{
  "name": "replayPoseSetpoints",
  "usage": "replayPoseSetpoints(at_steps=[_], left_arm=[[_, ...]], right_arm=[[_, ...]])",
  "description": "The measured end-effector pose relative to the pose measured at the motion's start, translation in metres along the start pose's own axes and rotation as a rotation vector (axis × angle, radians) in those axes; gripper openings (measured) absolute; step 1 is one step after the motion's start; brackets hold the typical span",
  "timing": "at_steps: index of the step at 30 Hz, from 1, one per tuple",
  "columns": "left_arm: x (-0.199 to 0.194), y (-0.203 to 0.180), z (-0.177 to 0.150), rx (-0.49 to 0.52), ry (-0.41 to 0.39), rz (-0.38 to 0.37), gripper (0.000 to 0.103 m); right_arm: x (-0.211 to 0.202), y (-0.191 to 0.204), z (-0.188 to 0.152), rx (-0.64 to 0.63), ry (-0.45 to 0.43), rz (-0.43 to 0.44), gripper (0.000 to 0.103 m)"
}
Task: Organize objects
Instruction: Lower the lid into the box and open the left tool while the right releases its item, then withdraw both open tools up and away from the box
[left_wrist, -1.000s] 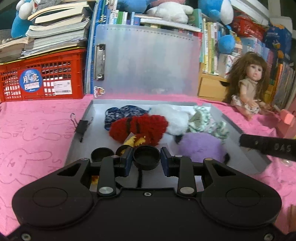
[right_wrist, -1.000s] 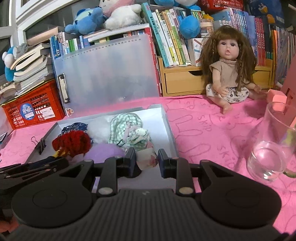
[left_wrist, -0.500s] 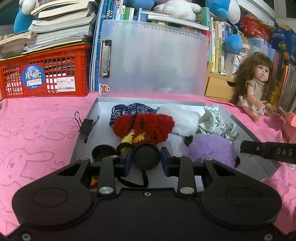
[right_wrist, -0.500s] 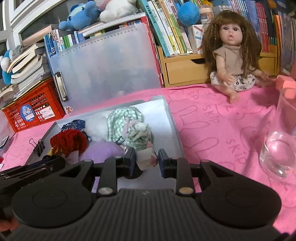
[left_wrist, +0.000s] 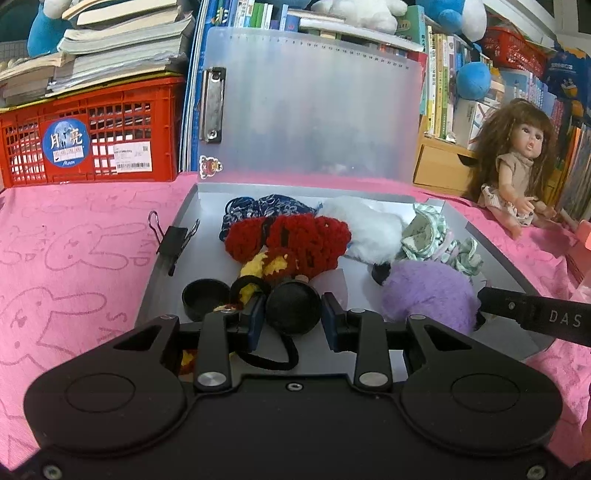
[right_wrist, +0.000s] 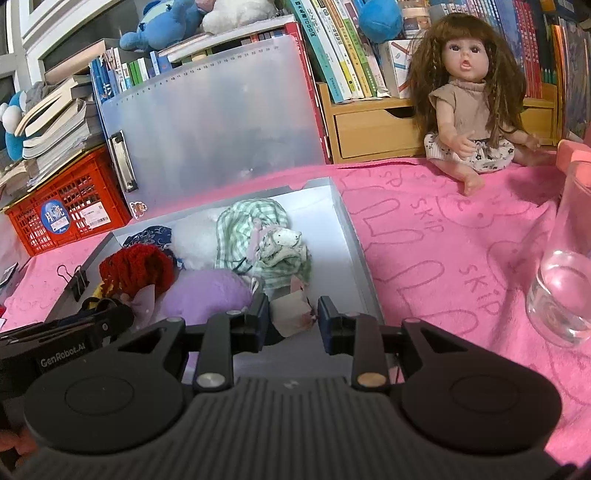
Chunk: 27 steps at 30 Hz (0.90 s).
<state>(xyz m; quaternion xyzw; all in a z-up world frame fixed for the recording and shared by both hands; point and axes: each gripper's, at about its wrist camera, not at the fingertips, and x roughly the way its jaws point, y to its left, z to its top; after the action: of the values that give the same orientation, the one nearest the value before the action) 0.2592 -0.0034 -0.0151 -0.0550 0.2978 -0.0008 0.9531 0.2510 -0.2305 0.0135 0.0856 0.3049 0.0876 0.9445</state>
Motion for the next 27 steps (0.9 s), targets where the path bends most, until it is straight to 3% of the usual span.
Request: replayPoseSetpoints(at_steps=[10, 17, 18, 20, 27], left_arm=[[0.003, 0.003, 0.000, -0.016, 0.015, 0.004, 0.031], [0.003, 0.001, 0.000, 0.000, 0.016, 0.012, 0.031], [0.003, 0.001, 0.000, 0.004, 0.014, 0.012, 0.032], [0.001, -0.001, 0.000, 0.012, 0.007, 0.009, 0.038], [-0.009, -0.010, 0.002, 0.047, -0.016, 0.001, 0.052]], right_arm=[[0.001, 0.010, -0.009, -0.091, -0.035, -0.041, 0.036], [-0.001, 0.007, -0.009, -0.082, -0.045, -0.030, 0.038], [-0.001, 0.008, -0.009, -0.083, -0.046, -0.033, 0.039], [-0.002, 0.008, -0.008, -0.085, -0.052, -0.033, 0.056], [-0.009, 0.008, -0.006, -0.087, -0.078, -0.029, 0.060]])
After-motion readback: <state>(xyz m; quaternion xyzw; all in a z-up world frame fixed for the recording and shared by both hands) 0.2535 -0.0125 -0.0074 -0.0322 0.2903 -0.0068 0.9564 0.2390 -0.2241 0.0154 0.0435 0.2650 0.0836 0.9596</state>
